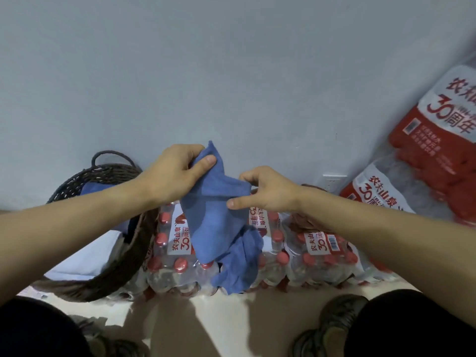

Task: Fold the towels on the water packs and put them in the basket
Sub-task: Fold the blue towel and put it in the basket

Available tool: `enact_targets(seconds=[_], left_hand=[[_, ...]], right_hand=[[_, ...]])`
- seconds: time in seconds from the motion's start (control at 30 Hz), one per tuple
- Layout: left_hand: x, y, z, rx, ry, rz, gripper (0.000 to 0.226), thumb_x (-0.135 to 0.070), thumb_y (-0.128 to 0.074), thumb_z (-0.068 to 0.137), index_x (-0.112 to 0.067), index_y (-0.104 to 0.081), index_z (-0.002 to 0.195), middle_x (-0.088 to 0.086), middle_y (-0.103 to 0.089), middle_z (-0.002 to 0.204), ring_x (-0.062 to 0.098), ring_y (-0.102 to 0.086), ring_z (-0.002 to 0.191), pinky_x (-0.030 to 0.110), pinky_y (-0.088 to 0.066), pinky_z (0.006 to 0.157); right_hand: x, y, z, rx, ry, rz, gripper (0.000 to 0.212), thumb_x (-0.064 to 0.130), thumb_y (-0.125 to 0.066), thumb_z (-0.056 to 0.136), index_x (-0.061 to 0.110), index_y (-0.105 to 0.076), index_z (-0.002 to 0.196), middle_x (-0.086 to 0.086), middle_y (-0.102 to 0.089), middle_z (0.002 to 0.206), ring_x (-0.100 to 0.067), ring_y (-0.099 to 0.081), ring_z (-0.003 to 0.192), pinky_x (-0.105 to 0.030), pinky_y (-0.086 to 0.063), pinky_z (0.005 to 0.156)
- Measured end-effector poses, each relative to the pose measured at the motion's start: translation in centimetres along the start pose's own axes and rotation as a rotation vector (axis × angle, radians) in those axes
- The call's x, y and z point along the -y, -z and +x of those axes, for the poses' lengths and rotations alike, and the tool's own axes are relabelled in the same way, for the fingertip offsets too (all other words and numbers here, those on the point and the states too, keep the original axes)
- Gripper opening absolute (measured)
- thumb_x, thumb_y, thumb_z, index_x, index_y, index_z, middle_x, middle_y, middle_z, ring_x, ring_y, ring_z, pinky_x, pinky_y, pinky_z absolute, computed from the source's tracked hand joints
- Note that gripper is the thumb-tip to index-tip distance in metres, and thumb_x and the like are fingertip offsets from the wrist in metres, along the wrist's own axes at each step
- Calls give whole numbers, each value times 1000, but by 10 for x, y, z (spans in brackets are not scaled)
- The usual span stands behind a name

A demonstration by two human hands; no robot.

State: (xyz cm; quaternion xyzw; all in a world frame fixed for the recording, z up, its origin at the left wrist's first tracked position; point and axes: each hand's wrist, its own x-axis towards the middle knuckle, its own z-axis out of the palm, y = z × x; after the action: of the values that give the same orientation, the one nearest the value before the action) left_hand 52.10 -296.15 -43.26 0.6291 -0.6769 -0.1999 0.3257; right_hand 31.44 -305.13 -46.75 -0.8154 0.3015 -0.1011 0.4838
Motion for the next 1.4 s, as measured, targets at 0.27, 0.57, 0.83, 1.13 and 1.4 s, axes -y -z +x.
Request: enact_targets(seconds=[0.27,0.57,0.83,1.13,1.4], left_hand=[[25,11,4,-248,117,28,37,-32,-47,101,-9,-52,71,-2,-47,62,11,-40,55,28,-33,53],[32,4,18,-306,223,109,38,-34,-50,98,-7,-53,72,3,-53,61,21,-48,58,31,-34,50],[-7,-15,14,56,-172,115,66,-31,-69,88,-22,-36,144,-12,-51,136,-4,-46,124,10,-33,102],[-17,-9,6,222,-82,-32,9,-23,-62,94,-18,-69,92,-9,-71,77,2,-63,67,18,-49,61],[-10,-1,3,173,-63,-66,23,-23,-48,101,-7,-59,89,14,-65,82,11,-54,71,30,-47,69]], right_hand=[[-10,15,-7,19,-57,168,15,23,-73,88,12,-65,96,-3,-75,87,-17,-72,83,-29,-57,71],[1,36,-7,-224,-67,-282,47,46,-68,87,11,-51,61,1,-49,56,-11,-46,53,-27,-39,54],[17,17,-8,-144,120,-295,43,43,-61,93,9,-55,68,2,-49,59,-9,-44,53,-23,-37,53],[29,20,-14,-213,157,-250,31,54,-74,78,23,-69,75,2,-64,74,-11,-61,70,-25,-50,63],[38,33,-29,15,-24,-561,32,29,-80,69,13,-53,65,1,-55,63,-14,-50,55,-30,-41,50]])
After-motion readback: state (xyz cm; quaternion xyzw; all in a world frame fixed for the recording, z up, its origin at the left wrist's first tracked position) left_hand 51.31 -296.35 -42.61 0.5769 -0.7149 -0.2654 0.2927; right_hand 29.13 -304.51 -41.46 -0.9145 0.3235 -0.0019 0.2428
